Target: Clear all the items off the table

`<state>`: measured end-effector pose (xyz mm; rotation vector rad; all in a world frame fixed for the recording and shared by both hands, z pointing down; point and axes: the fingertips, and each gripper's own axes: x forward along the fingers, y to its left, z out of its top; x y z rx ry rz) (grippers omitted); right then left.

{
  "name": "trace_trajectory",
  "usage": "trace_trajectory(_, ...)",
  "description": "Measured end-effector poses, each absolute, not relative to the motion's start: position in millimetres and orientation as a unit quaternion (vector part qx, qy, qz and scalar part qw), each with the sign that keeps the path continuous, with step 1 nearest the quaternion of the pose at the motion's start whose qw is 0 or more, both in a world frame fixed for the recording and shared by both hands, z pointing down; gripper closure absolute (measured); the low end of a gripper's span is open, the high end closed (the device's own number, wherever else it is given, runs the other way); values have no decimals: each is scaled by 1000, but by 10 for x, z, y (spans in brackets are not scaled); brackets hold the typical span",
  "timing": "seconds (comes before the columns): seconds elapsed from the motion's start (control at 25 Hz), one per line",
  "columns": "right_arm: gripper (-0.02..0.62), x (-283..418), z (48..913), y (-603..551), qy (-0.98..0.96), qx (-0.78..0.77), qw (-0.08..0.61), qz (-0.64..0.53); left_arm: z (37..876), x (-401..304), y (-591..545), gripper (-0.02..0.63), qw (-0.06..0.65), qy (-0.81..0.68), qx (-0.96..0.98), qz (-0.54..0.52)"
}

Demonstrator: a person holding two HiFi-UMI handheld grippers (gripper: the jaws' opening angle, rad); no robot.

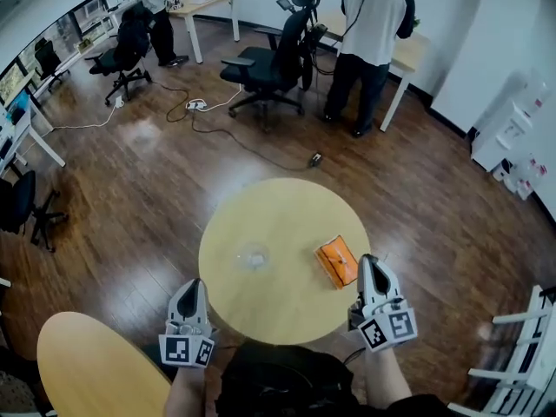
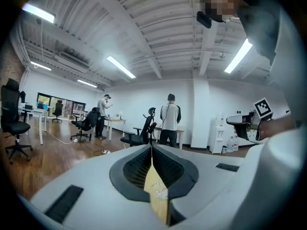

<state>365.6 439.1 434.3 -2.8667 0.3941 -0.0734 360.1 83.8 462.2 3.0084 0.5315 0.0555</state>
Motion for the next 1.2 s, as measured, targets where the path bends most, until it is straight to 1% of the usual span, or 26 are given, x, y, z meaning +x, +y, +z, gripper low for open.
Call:
trace_trajectory(0.04,591,3657,4391,4391,135,-983,120,-33,4691,3686,896,596,38,182,982,25)
trace_trajectory(0.12,591,3684,4483,4369,137,-983,115,-52,4888,3870,1001,549,29,194,980,46)
trace_trajectory(0.28,591,3768,4734,4234,143,-978,119,-94,5451,4173,1176,543,-15,208,972,110)
trace_trajectory(0.36,591,3806,4850,4109,149,-975,121,-112,5713,4235,1252,517,-46,223,964,135)
trace_trajectory(0.4,591,3824,4898,4050,151,-974,123,-118,5809,4258,1272,514,-55,227,962,142)
trace_trajectory(0.52,591,3845,5002,3917,151,-971,132,-133,6017,4317,1272,514,-47,227,960,159)
trace_trajectory(0.6,591,3834,5073,3850,150,-968,136,-145,6147,4390,1266,463,-43,225,957,176)
trace_trajectory(0.84,591,3657,5371,3795,136,-962,133,-196,6428,4601,1379,462,-31,241,950,193)
trace_trajectory(1.0,591,3699,5484,3869,120,-962,133,-209,6508,4750,1468,463,-16,250,948,198)
trace_trajectory(1.04,591,3702,5508,3894,116,-962,132,-211,6528,4778,1489,485,-13,246,949,196)
trace_trajectory(1.2,591,3700,5553,3887,110,-960,131,-224,6562,4886,1540,532,-29,237,955,177)
